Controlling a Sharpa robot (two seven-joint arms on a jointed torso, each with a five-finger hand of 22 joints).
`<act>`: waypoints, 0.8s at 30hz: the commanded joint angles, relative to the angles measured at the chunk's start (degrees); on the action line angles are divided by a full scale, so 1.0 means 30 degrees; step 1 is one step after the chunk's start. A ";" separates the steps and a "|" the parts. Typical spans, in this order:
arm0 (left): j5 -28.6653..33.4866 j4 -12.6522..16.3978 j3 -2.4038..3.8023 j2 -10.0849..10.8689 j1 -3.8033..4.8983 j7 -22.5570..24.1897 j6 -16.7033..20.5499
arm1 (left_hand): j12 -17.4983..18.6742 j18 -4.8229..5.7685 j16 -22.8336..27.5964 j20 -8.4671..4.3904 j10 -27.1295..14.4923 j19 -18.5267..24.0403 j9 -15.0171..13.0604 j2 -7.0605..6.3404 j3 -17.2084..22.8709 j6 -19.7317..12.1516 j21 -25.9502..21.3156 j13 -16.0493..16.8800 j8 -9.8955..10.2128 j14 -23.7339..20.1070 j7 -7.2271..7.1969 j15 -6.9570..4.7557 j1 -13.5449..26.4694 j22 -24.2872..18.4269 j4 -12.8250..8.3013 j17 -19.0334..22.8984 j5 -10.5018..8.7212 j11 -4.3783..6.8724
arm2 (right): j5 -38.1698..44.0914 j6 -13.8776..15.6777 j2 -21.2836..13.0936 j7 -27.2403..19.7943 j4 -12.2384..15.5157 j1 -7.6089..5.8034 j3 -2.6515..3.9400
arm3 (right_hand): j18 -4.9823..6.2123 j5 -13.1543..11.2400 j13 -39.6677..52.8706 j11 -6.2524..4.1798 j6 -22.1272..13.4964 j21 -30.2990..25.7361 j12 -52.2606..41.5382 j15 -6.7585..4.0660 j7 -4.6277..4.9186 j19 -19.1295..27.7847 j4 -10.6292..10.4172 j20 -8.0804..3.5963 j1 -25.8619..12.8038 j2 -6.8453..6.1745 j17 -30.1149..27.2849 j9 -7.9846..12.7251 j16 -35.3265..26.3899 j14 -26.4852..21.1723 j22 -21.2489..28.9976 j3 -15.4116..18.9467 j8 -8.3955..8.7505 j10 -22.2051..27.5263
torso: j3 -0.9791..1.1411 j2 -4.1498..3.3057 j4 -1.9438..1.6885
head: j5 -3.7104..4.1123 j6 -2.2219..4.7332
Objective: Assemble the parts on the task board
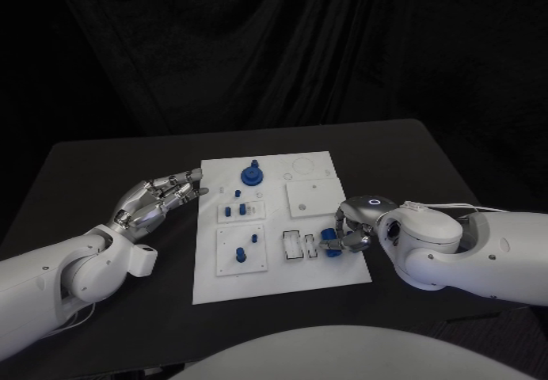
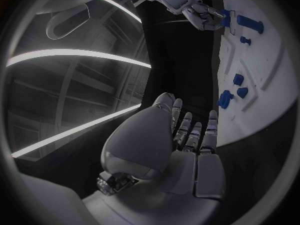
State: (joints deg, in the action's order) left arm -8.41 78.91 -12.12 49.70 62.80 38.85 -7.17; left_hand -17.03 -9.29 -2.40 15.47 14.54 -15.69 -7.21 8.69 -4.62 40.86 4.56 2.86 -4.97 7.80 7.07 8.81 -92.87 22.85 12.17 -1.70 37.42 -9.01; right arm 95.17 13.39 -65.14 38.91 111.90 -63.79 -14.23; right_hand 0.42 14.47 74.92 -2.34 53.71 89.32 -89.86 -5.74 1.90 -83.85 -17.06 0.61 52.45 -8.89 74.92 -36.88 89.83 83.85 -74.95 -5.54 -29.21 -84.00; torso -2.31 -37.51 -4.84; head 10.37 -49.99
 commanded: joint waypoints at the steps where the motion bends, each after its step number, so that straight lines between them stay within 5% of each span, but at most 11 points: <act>1: 0.0090 0.0038 0.0014 -0.0003 -0.0045 0.0247 -0.0124 | -0.0090 -0.0343 0.0057 0.0081 0.0047 0.0083 0.0030 0.0020 0.0070 -0.0005 0.0038 0.0025 0.0078 -0.0006 0.0066 0.0054 -0.0171 0.0004 -0.0005 0.0002 0.0113 -0.0108 | 0.0213 0.0128 0.0162 0.0360 -0.0137 0.0149 0.0007 | -0.0044 -0.0145 0.5025 0.0191 0.0122 -0.0132 -0.0048 0.0139 0.0082 -0.1894 -0.0006 0.0105 -0.0241 0.0063 0.5025 0.0039 0.0055 0.2049 -0.4889 -0.0187 0.0136 -0.2001 | -0.0017 -0.0004 0.0004 | -0.0016 -0.0002; 8: 0.0090 0.0015 0.0014 -0.0035 -0.0076 0.0172 -0.0186 | -0.0087 -0.0340 0.0054 0.0108 0.0041 0.0069 0.0033 0.0029 0.0113 -0.0013 0.0047 0.0023 0.0083 -0.0002 0.0071 0.0071 -0.0237 0.0009 -0.0034 0.0000 0.0141 -0.0129 | -0.0048 0.0352 0.0505 0.0154 -0.0491 0.0287 0.0008 | -0.0006 0.0201 0.5025 0.0183 0.0448 -0.0259 -0.0048 0.0140 0.0072 -0.1828 0.0046 0.0133 0.0376 0.0441 0.4959 0.0076 0.0014 0.2035 -0.4840 -0.0638 0.0553 -0.2001 | -0.0006 0.0005 -0.0011 | -0.0011 -0.0002; 10: 0.0090 0.0009 0.0014 -0.0036 -0.0092 0.0140 -0.0224 | -0.0087 -0.0340 0.0054 0.0108 0.0041 0.0069 0.0033 0.0029 0.0113 -0.0013 0.0047 0.0023 0.0083 -0.0002 0.0071 0.0071 -0.0237 0.0009 -0.0034 0.0000 0.0141 -0.0129 | -0.0235 0.0251 0.0617 0.0211 -0.0636 0.0306 0.0008 | 0.0008 0.2205 0.5025 0.0180 0.0555 -0.0304 -0.0048 0.0134 0.0068 -0.1800 0.0108 0.0136 0.1581 0.0663 0.4913 0.0105 -0.0013 0.2025 -0.4822 -0.1095 0.0953 -0.2001 | -0.0003 0.0007 -0.0021 | -0.0012 -0.0002; 13: 0.0090 0.0010 0.0014 -0.0036 -0.0107 0.0106 -0.0246 | -0.0087 -0.0338 0.0056 0.0125 0.0039 0.0067 0.0035 0.0039 0.0139 -0.0017 0.0051 0.0023 0.0085 -0.0013 0.0079 0.0083 -0.0272 0.0003 -0.0047 0.0002 0.0153 -0.0143 | -0.0566 -0.0018 0.0716 0.0300 -0.0795 0.0318 0.0008 | 0.0018 0.2672 0.5025 0.0190 0.0574 -0.0338 -0.0048 0.0151 0.0089 -0.1780 0.0121 0.0148 0.1803 0.0684 0.4867 0.0113 -0.0041 0.2016 -0.4808 -0.1152 0.1138 -0.2001 | -0.0001 0.0011 0.0010 | -0.0050 -0.0002; 18: 0.0090 0.0009 0.0014 -0.0053 -0.0129 0.0050 -0.0266 | -0.0088 -0.0337 0.0054 0.0144 0.0038 0.0037 0.0036 0.0049 0.0173 -0.0018 0.0064 0.0023 0.0085 -0.0007 0.0085 0.0099 -0.0317 0.0035 -0.0066 0.0001 0.0171 -0.0160 | -0.2410 -0.0356 0.0819 0.0421 -0.1047 0.0332 0.0008 | 0.0061 0.5481 0.5025 0.0167 0.0642 -0.0482 -0.0048 0.0144 0.0070 -0.1702 0.0473 0.0161 0.3177 0.0919 0.4710 0.0045 -0.0132 0.1983 -0.4751 -0.1898 0.1586 -0.2001 | -0.0022 0.0026 -0.0028 | -0.0102 -0.0002; 20: 0.0090 0.0008 0.0014 -0.0046 -0.0136 0.0030 -0.0276 | -0.0086 -0.0336 0.0052 0.0161 0.0035 0.0022 0.0038 0.0056 0.0201 -0.0020 0.0073 0.0022 0.0087 -0.0003 0.0092 0.0111 -0.0353 0.0040 -0.0081 -0.0001 0.0191 -0.0172 | -0.3360 -0.0015 0.0813 0.0284 -0.1082 0.0335 0.0009 | 0.0072 0.6911 0.5025 0.0123 0.0735 -0.0515 -0.0048 0.0116 0.0021 -0.1683 0.0701 0.0139 0.3776 0.0873 0.4659 -0.0092 -0.0161 0.1973 -0.4738 -0.2288 0.1633 -0.2001 | -0.0022 0.0017 -0.0033 | -0.0168 -0.0002; 24: 0.0090 0.0005 0.0014 -0.0029 -0.0151 -0.0003 -0.0298 | -0.0086 -0.0336 0.0052 0.0161 0.0035 0.0022 0.0038 0.0056 0.0201 -0.0020 0.0073 0.0022 0.0087 -0.0003 0.0092 0.0111 -0.0353 0.0040 -0.0081 -0.0001 0.0191 -0.0172 | -0.5047 0.1455 0.0730 -0.0390 -0.1022 0.0336 0.0010 | 0.0065 0.8222 0.5025 0.0036 0.0869 -0.0490 -0.0048 0.0053 -0.0068 -0.1692 0.1062 0.0087 0.4353 0.0785 0.4710 -0.0398 -0.0128 0.1984 -0.4746 -0.2722 0.1528 -0.2001 | -0.0010 0.0012 0.0025 | -0.0259 -0.0002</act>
State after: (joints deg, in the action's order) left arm -8.41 78.84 -12.13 49.66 62.46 38.53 -7.38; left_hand -17.03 -9.29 -2.40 15.47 14.74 -15.70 -7.16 8.85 -4.30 40.86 4.56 2.85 -4.97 7.80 7.07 8.81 -93.55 22.90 11.85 -1.70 37.65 -9.20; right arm 87.49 15.21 -62.82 38.43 109.11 -63.32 -13.66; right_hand 0.44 38.45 74.91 -1.92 56.20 87.97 -89.85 -5.39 2.09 -84.06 -16.00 0.82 62.72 -8.99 74.91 -37.70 89.62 84.13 -74.93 -11.20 -24.22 -84.03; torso -2.35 -37.45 -4.86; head 9.71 -49.99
